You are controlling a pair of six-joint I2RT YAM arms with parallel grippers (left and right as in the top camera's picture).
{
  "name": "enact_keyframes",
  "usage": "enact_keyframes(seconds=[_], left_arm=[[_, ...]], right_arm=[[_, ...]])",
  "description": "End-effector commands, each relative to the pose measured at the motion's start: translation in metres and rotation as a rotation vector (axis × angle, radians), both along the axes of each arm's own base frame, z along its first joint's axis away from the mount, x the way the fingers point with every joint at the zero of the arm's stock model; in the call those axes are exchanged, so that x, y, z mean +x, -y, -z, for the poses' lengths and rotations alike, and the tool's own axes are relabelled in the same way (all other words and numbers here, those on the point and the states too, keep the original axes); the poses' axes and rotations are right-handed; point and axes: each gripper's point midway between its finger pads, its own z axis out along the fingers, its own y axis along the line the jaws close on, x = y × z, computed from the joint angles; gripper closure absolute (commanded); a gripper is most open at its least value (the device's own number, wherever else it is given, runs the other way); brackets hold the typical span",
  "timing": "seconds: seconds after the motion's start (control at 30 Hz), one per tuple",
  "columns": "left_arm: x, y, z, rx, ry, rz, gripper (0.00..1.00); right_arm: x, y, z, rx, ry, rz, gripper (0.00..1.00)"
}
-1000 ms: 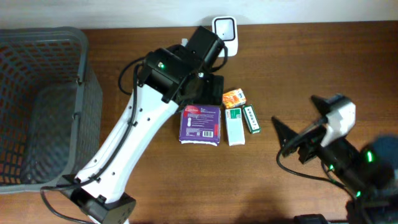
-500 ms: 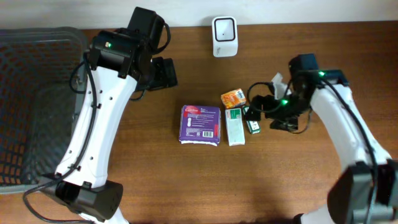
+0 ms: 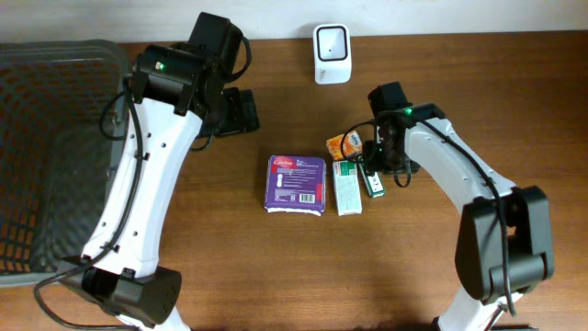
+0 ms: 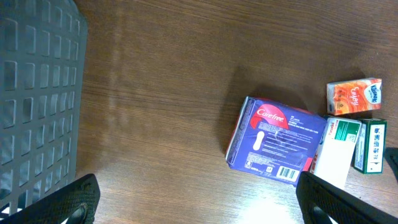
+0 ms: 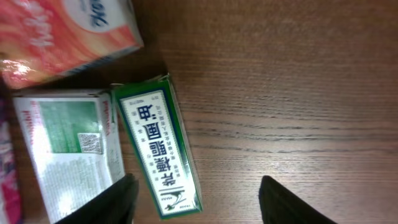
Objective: Scan the item barcode
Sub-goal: 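Move the right gripper over the green box and grasp it, then lift the green box with the right gripper and carry it rightward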
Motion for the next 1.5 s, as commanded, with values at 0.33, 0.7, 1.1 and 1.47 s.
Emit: enact_keyframes(seconds=[0.33,0.7,1.1,1.47], left_arm=[[0.003,-0.006,0.003,0.029,-0.001,-0.021,0.01],[0.003,-0.006,0.003,0.029,-0.001,-0.021,0.01],[0.005,-0.005,0.003,0.026,0.007,-0.020,0.01],[-0.003,-0.006,0.005,0.038,-0.026,-0.015,0.01]], right_arm=[[-0.006,-0.023,0.033,0.112,-0.081,-0.047,0.48],[-0.019,-0.031,0.009,0.156,-0.188,-0.040,0.75],[-0.057,-0.097,-0.027,0.505,-0.345,-0.175,0.72],[-0.033,0.007,0.024,0.444,-0.267,0.112,0.41]])
